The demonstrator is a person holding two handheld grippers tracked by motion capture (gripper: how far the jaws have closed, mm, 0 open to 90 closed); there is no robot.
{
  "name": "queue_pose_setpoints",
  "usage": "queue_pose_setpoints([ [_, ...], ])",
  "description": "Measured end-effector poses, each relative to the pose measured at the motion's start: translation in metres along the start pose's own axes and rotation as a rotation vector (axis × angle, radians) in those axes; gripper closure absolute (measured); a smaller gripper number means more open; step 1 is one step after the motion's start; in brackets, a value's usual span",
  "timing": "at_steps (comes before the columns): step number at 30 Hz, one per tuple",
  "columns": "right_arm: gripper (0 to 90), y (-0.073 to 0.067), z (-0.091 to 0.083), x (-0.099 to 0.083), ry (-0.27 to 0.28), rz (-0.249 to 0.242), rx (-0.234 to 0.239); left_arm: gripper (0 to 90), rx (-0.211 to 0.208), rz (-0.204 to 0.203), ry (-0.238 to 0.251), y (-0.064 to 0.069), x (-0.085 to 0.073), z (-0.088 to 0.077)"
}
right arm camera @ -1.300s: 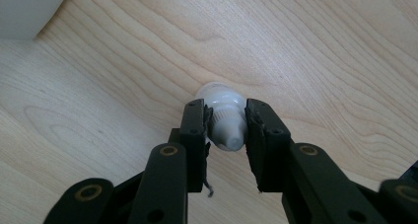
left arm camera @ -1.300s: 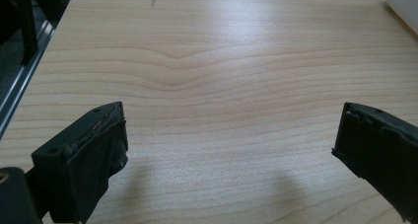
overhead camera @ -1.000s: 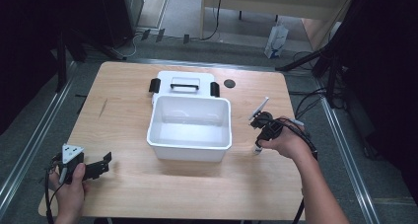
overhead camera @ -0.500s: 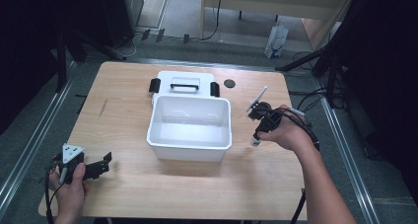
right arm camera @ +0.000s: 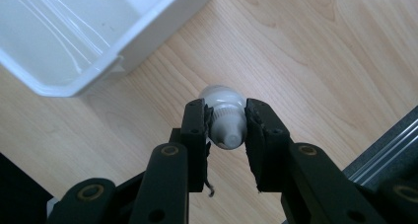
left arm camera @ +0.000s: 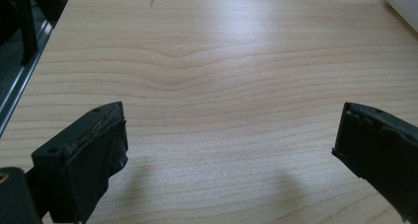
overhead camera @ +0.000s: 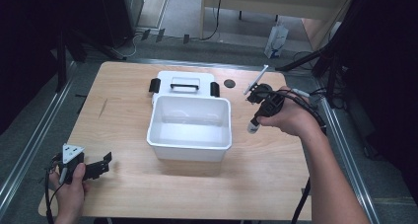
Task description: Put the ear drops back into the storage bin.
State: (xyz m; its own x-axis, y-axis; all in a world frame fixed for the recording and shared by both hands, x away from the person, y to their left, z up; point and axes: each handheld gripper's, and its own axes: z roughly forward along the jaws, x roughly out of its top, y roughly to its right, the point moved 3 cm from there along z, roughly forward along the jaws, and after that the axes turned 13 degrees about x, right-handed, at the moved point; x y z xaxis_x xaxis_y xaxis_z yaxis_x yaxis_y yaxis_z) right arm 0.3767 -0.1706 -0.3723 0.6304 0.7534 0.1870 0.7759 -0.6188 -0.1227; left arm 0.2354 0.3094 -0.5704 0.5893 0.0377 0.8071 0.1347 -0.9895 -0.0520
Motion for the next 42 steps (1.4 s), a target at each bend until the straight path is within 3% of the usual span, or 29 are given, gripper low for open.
queue_pose_setpoints([
  [8,71.8,-0.016,-0.02,0.018,0.033,-0.06,0.014,0.6,-0.001,0.001,0.0,0.0,0.0,0.0],
  [24,71.9,-0.043,-0.028,0.052,0.026,-0.144,0.019,0.6,-0.003,0.0,-0.002,0.0,0.0,0.0],
  [33,71.8,-0.055,-0.022,0.067,0.014,-0.187,0.026,0.6,-0.006,0.001,-0.003,0.0,0.0,0.0],
  [42,71.7,-0.055,-0.002,0.07,-0.003,-0.258,0.025,0.6,-0.007,-0.002,-0.001,0.0,0.0,0.0],
])
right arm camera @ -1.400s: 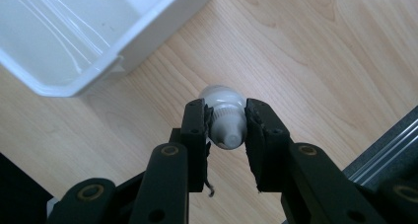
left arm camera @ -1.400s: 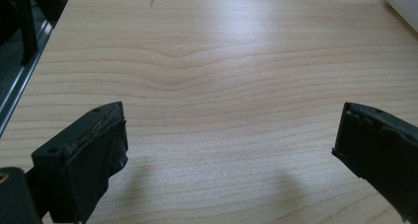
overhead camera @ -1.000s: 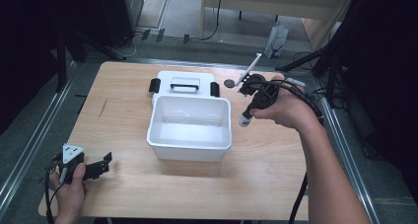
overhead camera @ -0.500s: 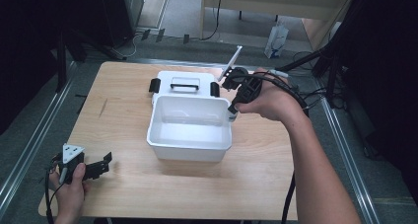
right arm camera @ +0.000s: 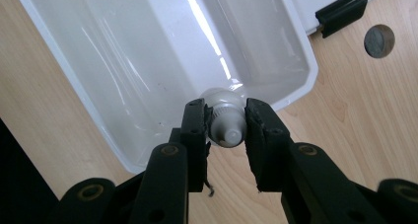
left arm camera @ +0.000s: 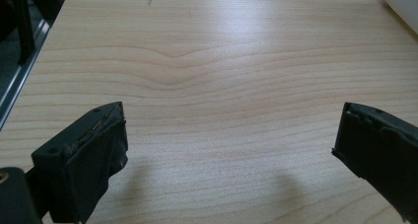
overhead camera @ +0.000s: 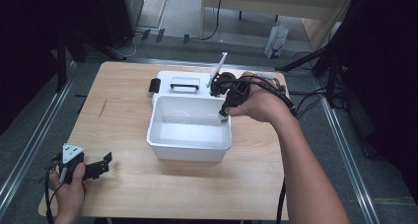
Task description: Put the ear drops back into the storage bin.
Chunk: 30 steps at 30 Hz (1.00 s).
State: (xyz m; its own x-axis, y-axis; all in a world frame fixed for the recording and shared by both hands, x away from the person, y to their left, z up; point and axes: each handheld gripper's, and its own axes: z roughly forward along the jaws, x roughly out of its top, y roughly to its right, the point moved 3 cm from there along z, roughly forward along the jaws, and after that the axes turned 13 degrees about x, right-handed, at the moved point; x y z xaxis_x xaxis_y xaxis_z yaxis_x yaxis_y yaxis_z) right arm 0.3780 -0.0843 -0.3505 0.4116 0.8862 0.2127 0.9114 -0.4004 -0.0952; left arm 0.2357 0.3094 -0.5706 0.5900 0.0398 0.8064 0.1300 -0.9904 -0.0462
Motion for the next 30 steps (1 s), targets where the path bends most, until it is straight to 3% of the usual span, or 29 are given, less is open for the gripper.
queue_pose_setpoints([
  [1,71.7,0.001,0.005,-0.001,-0.006,-0.032,0.001,0.6,0.0,0.0,0.0,0.0,0.0,0.0],
  [11,71.8,0.01,0.027,-0.011,0.005,-0.108,0.022,0.6,0.0,0.0,-0.001,0.0,0.0,0.0],
  [30,71.7,0.017,0.076,-0.018,-0.06,-0.181,0.067,0.6,0.0,-0.003,0.0,0.0,0.0,0.0],
])
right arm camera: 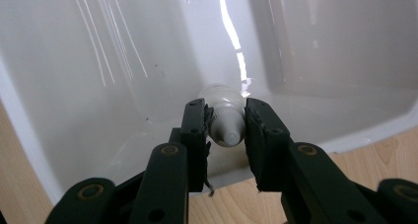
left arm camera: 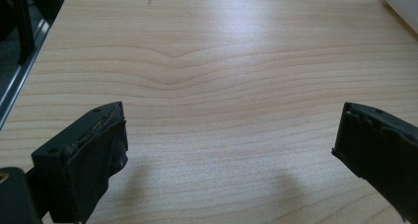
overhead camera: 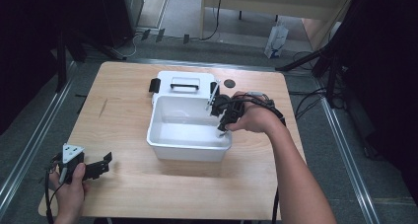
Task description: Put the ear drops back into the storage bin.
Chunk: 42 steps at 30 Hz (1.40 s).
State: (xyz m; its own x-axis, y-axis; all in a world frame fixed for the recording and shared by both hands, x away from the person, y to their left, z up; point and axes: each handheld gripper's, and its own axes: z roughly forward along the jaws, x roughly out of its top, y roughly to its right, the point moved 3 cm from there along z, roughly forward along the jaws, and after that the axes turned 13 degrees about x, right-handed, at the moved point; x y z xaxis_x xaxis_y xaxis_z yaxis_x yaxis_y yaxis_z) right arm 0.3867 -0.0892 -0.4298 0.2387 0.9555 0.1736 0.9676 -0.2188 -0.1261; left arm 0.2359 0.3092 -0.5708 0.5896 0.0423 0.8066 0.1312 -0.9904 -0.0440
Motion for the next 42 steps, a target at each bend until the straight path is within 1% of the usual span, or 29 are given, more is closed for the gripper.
queue_pose_setpoints([
  [2,71.2,0.0,0.005,0.0,-0.007,0.0,0.003,0.6,0.0,0.003,-0.002,0.0,0.0,0.0],
  [5,72.0,0.001,0.011,0.001,-0.002,0.003,0.012,0.5,0.0,0.001,0.0,0.0,0.0,0.0],
  [7,74.8,0.001,0.014,0.003,-0.004,0.001,0.011,0.5,0.0,-0.001,-0.001,0.0,0.0,0.0],
  [10,75.0,0.001,0.016,0.005,-0.009,0.006,0.008,0.6,-0.001,0.001,-0.001,0.0,0.0,0.0],
  [12,74.1,0.002,0.018,0.006,-0.011,-0.005,0.015,0.6,-0.002,-0.001,-0.001,0.0,0.0,0.0],
  [15,73.6,0.001,0.018,0.006,-0.005,-0.006,0.013,0.6,-0.002,-0.001,-0.001,-0.001,0.0,0.0],
  [20,69.9,0.0,0.017,0.006,0.005,-0.004,0.013,0.6,-0.002,0.0,-0.001,-0.001,0.0,0.0],
  [24,68.5,-0.002,0.012,0.005,0.021,0.002,0.012,0.6,-0.001,-0.001,-0.001,0.0,0.0,0.0],
  [29,61.0,-0.005,0.001,0.003,0.052,0.007,-0.003,0.6,0.0,-0.003,-0.001,0.0,0.0,0.0],
  [33,53.6,-0.007,-0.01,0.001,0.09,0.042,0.001,0.6,0.001,-0.001,0.0,0.0,0.0,0.0],
  [35,49.4,-0.008,-0.017,-0.001,0.096,0.067,-0.002,0.6,0.001,-0.001,0.0,0.0,0.0,0.0],
  [37,45.9,-0.008,-0.021,-0.004,0.098,0.081,-0.011,0.6,0.001,-0.001,0.0,0.0,0.0,0.0],
  [39,43.8,-0.009,-0.025,-0.005,0.099,0.084,-0.021,0.6,0.001,-0.001,0.0,0.0,0.0,0.0],
  [42,40.7,-0.01,-0.033,-0.009,0.114,0.093,-0.032,0.6,0.001,-0.001,0.0,0.0,0.0,0.0],
])
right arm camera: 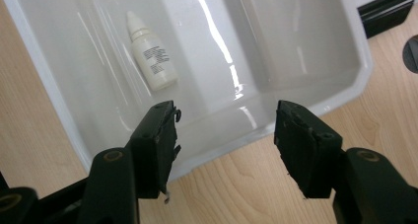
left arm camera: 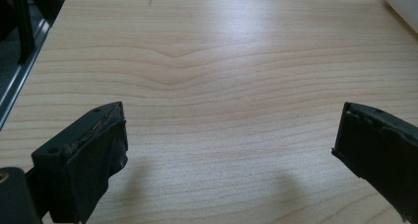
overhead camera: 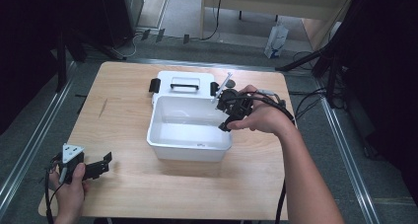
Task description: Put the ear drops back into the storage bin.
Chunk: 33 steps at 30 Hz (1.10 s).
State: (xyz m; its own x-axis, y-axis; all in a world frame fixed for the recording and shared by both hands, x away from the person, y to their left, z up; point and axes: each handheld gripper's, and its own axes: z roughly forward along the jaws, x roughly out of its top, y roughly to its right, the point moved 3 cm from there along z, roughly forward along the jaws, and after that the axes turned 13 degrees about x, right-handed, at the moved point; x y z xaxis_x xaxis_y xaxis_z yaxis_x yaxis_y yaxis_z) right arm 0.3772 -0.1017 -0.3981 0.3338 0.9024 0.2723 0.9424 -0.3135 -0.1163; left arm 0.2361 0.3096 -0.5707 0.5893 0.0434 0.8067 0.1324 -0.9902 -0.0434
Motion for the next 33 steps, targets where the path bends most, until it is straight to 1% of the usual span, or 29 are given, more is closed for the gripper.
queue_pose_setpoints([
  [3,38.7,0.0,-0.006,-0.003,0.01,0.019,-0.014,0.6,0.0,0.002,-0.001,0.0,0.0,0.0],
  [7,34.8,0.001,-0.012,-0.012,0.005,0.036,-0.033,0.6,0.0,0.002,0.0,0.0,0.0,0.0],
  [13,24.3,0.003,-0.017,-0.027,-0.004,0.068,-0.078,0.6,0.002,0.003,0.0,0.0,0.0,0.0],
  [16,18.9,0.004,-0.017,-0.035,-0.007,0.085,-0.094,0.6,0.002,0.003,0.001,0.0,0.0,0.0],
  [20,14.2,0.005,-0.016,-0.046,-0.015,0.111,-0.113,0.6,0.004,0.003,0.001,0.0,0.0,0.0],
  [21,13.4,0.005,-0.016,-0.049,-0.015,0.123,-0.117,0.5,0.004,0.004,0.001,0.0,0.0,0.0],
  [24,11.6,0.006,-0.015,-0.058,-0.014,0.136,-0.126,0.6,0.005,0.003,0.001,0.0,0.0,0.0],
  [28,6.1,0.006,-0.014,-0.067,-0.019,0.149,-0.138,0.5,0.006,0.003,0.001,0.0,0.0,0.0],
  [30,2.7,0.005,-0.014,-0.073,-0.015,0.168,-0.139,0.6,0.007,0.003,0.002,0.0,0.0,0.0],
  [33,1.3,0.006,-0.013,-0.082,-0.008,0.189,-0.144,0.6,0.007,0.004,-0.001,0.0,0.0,0.0],
])
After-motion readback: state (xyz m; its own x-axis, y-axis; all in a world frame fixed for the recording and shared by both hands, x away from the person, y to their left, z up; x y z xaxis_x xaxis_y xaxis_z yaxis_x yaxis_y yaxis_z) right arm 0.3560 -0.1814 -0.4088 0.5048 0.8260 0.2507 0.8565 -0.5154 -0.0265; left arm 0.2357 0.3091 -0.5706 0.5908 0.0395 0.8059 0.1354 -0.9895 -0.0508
